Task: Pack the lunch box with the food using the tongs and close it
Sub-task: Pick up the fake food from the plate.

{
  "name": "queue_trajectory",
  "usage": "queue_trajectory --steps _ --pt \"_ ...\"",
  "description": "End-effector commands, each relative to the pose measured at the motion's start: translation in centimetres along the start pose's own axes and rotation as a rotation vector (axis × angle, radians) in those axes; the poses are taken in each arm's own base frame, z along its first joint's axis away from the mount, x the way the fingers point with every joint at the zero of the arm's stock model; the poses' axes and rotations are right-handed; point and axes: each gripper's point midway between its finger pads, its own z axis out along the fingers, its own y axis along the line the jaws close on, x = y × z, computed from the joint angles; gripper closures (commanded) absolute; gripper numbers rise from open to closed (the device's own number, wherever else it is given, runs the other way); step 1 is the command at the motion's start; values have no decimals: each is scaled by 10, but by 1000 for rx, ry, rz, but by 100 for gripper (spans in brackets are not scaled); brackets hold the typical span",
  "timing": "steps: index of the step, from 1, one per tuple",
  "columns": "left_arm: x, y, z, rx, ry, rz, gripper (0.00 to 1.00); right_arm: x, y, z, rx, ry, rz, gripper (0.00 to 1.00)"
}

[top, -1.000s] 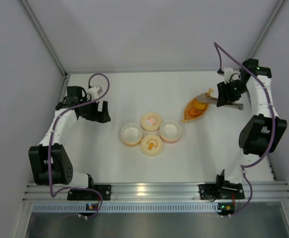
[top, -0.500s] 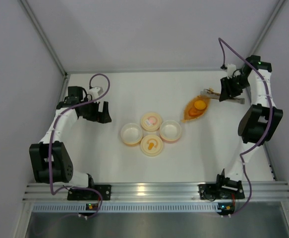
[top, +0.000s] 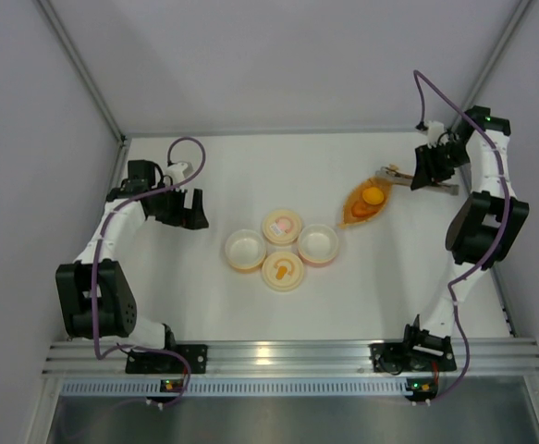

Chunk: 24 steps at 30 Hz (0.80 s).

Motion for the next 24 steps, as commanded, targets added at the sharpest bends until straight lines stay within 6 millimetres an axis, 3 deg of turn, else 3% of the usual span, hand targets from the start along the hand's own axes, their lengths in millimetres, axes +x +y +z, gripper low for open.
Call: queue_trajectory --steps 1,18,24 --pt "-11 -3 -2 24 -25 27 2 10 21 -7 -97 25 19 66" --pt "-6 -2 2 26 -5 22 2 29 19 7 -102 66 50 66" --pt "-6 -1 3 29 -5 20 2 32 21 7 -110 67 53 72"
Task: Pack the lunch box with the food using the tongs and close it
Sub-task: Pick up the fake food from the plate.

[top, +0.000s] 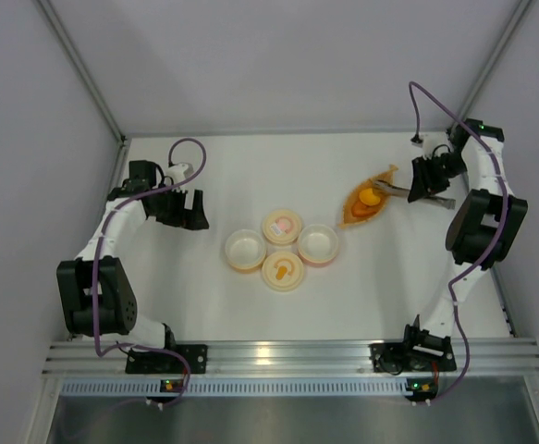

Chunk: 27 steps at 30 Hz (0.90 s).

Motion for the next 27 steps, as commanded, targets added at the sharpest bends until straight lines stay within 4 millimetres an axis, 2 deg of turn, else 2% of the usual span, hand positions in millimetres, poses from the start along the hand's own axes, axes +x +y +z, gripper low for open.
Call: queue_trajectory --steps 1,5,10,19,27 --pt "-10 -3 -2 24 -24 28 2 6 13 -11 -48 -4 0 76" --pt "-10 -2 -3 18 -25 31 2 6 19 -16 -68 -15 0 84" --pt "-10 -3 -5 15 -26 34 2 4 27 -29 -94 -59 12 100" --pt "-15 -6 -8 21 -41 34 2 -4 38 -59 -162 -179 65 100" --pt "-19 -8 -10 20 -53 21 2 -11 48 -74 -196 -245 73 100"
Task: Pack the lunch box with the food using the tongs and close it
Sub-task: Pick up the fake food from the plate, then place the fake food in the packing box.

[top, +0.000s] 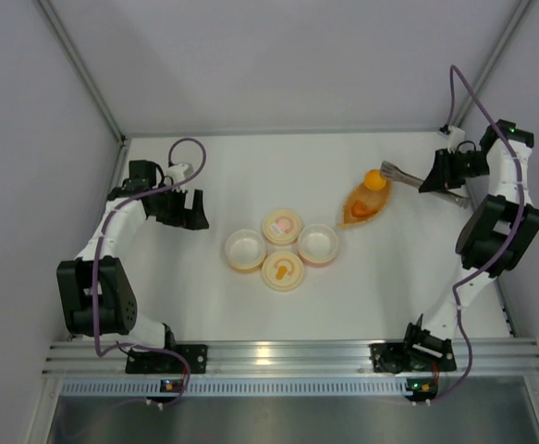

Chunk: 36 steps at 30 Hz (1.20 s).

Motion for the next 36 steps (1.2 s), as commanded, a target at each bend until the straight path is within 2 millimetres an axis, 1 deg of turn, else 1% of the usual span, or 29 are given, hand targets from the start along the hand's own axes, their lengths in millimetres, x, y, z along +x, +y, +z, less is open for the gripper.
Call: queue_trajectory --steps 1,3,4,6,7,8,9,10,11,12,13,15,16,18,19,20,21,23,24,26,29,30,32,33,35,36 --pt "-21 -7 -11 18 -57 23 2 -10 61 -34 -111 -48 26 100" --pt "-22 -8 -12 14 -67 16 2 -14 68 -34 -118 -54 12 100" --pt "-24 -8 -13 12 -75 13 2 -17 77 -30 -130 -46 -6 100" --pt "-27 -9 -15 12 -91 3 2 -20 88 -24 -147 -36 -19 100" --pt "-29 -9 -17 13 -103 -1 2 -23 99 -18 -164 -25 -42 100" --pt "-30 -10 -18 28 -108 -18 2 -26 105 -15 -174 -26 -52 100" --pt "-33 -6 -21 24 -121 -35 2 -29 112 -12 -190 -26 -50 100" --pt "-34 -5 -23 31 -126 -47 2 -33 125 -6 -211 -19 -78 100" --pt "-35 -6 -24 57 -132 -66 2 -36 132 -2 -223 -18 -93 100" --pt "-36 1 -29 53 -143 -88 2 -37 139 2 -238 -13 -97 100" --pt "-36 4 -30 57 -146 -102 2 -35 154 13 -266 13 -122 100" --pt "-34 10 -32 64 -151 -135 2 -37 168 24 -286 29 -152 100" --pt "-33 12 -33 60 -150 -140 2 -35 183 35 -312 54 -179 100" --pt "-30 15 -33 56 -141 -158 2 -35 197 45 -336 76 -202 100" --pt "-29 16 -33 55 -139 -169 2 -33 216 54 -368 100 -245 100" --pt "-26 19 -33 53 -140 -202 2 -32 225 58 -382 112 -263 100" --pt "-28 24 -37 67 -163 -226 2 -31 239 65 -401 130 -295 100" --pt "-25 30 -36 94 -162 -287 2 -27 254 72 -415 154 -330 100" --pt "-23 37 -39 92 -167 -313 2 -25 259 76 -416 168 -349 100" --pt "-19 39 -37 103 -155 -337 2 -14 288 89 -449 218 -420 100" --pt "-17 41 -37 87 -154 -333 2 -5 304 99 -466 255 -458 100" --pt "-17 41 -38 83 -154 -332 2 1 313 104 -475 277 -479 100" --pt "-17 42 -38 77 -155 -332 2 6 321 112 -485 296 -499 100" --pt "-18 42 -38 78 -154 -330 2 12 328 119 -493 318 -515 100" --pt "-17 42 -39 76 -152 -328 2 17 335 124 -498 337 -534 100" --pt "-17 42 -39 76 -151 -326 2 22 339 131 -497 355 -549 100"
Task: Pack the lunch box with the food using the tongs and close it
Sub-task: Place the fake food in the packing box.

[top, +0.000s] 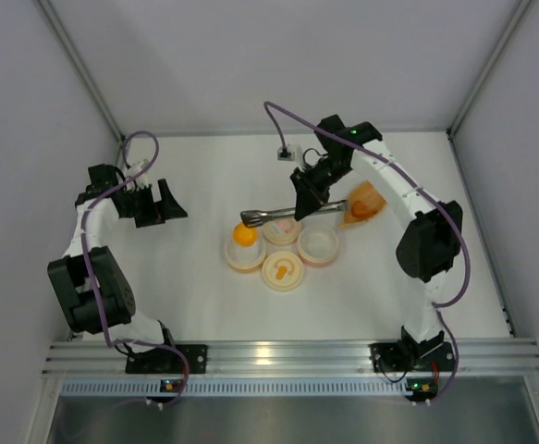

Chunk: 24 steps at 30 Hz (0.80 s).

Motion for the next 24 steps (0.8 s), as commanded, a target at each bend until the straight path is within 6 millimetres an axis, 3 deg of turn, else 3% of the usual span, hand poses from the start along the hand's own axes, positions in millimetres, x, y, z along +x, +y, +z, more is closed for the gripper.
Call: queue_trajectory --steps 1,14,24 --pt "-8 -9 -7 26 -20 18 2 -2 15 13 -22 46 -17 100" --pt "-9 -9 -7 25 -18 15 2 8 -16 50 47 103 0 100" --pt "-6 -6 -5 24 1 16 2 13 -19 69 46 117 1 100"
